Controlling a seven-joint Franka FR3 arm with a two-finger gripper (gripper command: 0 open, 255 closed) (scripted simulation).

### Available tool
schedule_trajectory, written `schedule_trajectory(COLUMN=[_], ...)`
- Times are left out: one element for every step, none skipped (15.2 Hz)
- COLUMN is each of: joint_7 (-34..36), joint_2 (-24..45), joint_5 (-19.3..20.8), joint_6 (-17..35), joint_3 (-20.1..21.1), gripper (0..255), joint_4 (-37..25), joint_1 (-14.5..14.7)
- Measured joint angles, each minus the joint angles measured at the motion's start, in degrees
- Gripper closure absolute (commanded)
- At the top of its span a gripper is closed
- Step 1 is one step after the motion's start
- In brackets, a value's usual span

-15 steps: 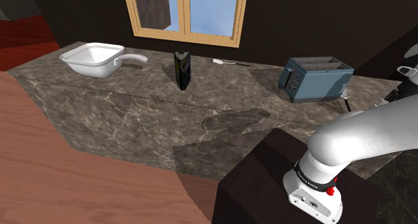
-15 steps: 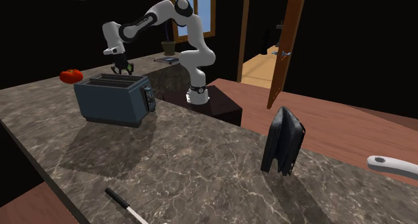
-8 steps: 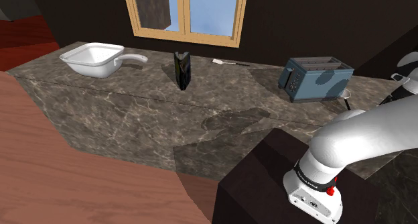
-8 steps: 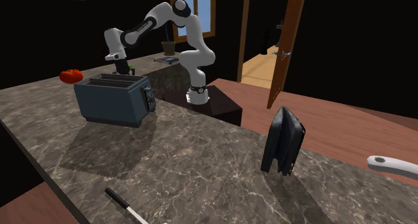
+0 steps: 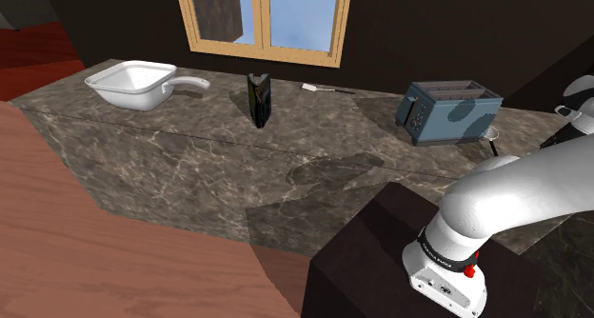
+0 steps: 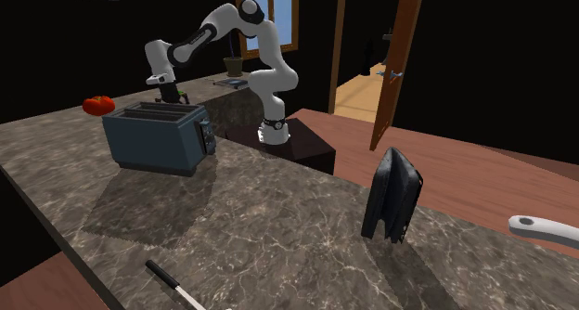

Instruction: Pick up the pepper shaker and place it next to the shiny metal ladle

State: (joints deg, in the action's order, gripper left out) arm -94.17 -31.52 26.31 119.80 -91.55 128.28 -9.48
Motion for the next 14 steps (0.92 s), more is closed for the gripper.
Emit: schedule_trajectory(joint_7=[0.0,0.0,0.0,0.0,-0.19,-0.59,-0.82,-1.06,-1.18,-1.24,-1.28,-1.29,-1.3,-1.3], joint_2=[0.0,0.0,0.0,0.0,0.07,0.16,0.25,0.3,0.32,0.33,0.33,0.33,0.33,0.32], joint_5=[0.0,0.0,0.0,0.0,-0.33,-0.89,-1.38,-1.87,-2.14,-2.26,-2.32,-2.36,-2.39,-2.4], joint_6=[0.0,0.0,0.0,0.0,-0.75,-2.28,-3.63,-5.05,-5.91,-6.32,-6.53,-6.66,-6.74,-6.78], joint_3=[0.0,0.0,0.0,0.0,1.0,2.46,3.73,4.93,5.69,6.01,6.12,6.28,6.38,6.43], gripper=[0,0,0,0,0,0,0,0,0,0,0,0,0,0], joint_4=[0.0,0.0,0.0,0.0,-0.33,-1.33,-2.19,-3.18,-3.74,-4.03,-4.19,-4.24,-4.27,-4.29], joint_1=[0.0,0.0,0.0,0.0,-0.83,-1.93,-2.8,-3.55,-4.07,-4.26,-4.31,-4.43,-4.51,-4.55])
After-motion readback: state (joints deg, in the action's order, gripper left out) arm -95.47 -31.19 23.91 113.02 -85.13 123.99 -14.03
